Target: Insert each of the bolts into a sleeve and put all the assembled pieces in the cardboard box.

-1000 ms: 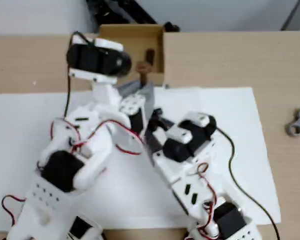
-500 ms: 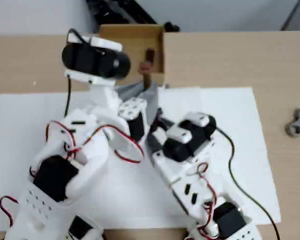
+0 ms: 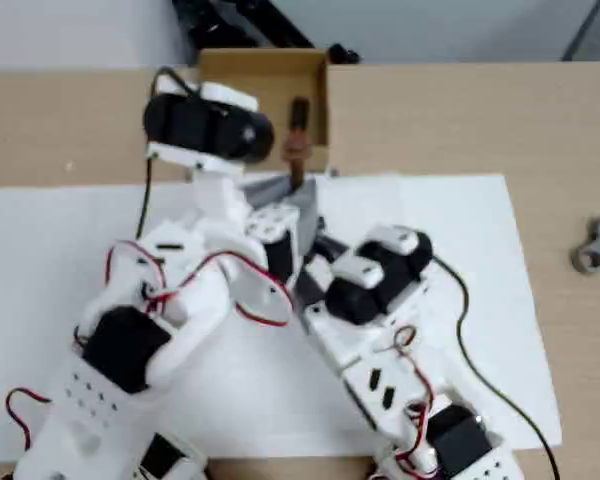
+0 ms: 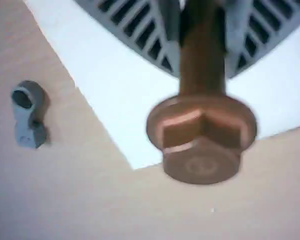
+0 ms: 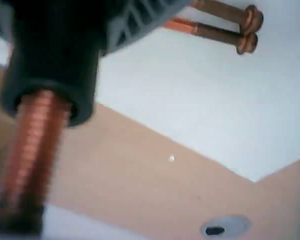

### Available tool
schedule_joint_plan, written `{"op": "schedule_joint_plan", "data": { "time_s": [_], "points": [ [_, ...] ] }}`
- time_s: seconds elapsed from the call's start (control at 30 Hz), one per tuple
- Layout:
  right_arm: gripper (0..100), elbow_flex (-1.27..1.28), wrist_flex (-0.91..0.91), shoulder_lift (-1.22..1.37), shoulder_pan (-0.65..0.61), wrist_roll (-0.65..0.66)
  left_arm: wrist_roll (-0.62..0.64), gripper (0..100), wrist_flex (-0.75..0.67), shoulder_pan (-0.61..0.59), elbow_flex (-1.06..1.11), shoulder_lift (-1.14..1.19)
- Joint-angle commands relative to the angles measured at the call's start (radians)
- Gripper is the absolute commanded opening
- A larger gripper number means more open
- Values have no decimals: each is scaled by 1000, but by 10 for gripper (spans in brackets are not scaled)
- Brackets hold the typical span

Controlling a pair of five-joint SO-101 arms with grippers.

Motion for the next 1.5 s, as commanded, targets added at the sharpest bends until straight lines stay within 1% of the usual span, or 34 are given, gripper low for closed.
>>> {"op": "schedule_joint_plan", "data": {
  "time_s": [0.0,0.17,0.3,0.37,0.43,0.5,0.57,0.73,0.83,0.87,0.93,1.03,1.17,1.27,1.33,1.47],
  "points": [
    [4,-11,-15,-12,-4,8,8,5,-5,8,24,-3],
    [4,-11,-15,-12,-4,8,6,5,2,8,102,-11],
    [4,-11,-13,-12,-4,8,6,6,2,9,64,-11],
    [4,-11,-13,-12,-4,8,6,39,3,8,45,-9],
    [4,-11,-13,-12,-4,8,12,114,38,8,38,-11],
    [4,-11,-13,-12,-4,8,40,162,106,11,12,-3],
    [4,-11,-13,-12,-4,8,78,174,141,11,-16,-2],
    [4,-14,-22,-2,-4,6,78,192,207,8,-81,-2],
    [4,-18,-22,-1,-1,-40,75,192,238,-2,-140,-3],
    [4,-18,-22,1,-1,-48,71,192,249,-26,-166,-3],
    [4,-18,-24,4,5,-51,15,188,265,-81,-222,-3],
    [4,-55,-82,51,64,-52,-75,167,261,-201,-254,-5],
    [4,-167,-174,211,154,-51,-221,85,269,-359,-225,-3],
    [4,-256,-257,377,202,-55,-315,14,270,-442,-162,-11],
    [4,-292,-341,493,231,-57,-342,6,272,-486,-113,-12],
    [4,-367,-521,730,248,-54,-341,6,272,-565,-41,-12]
  ]
}}
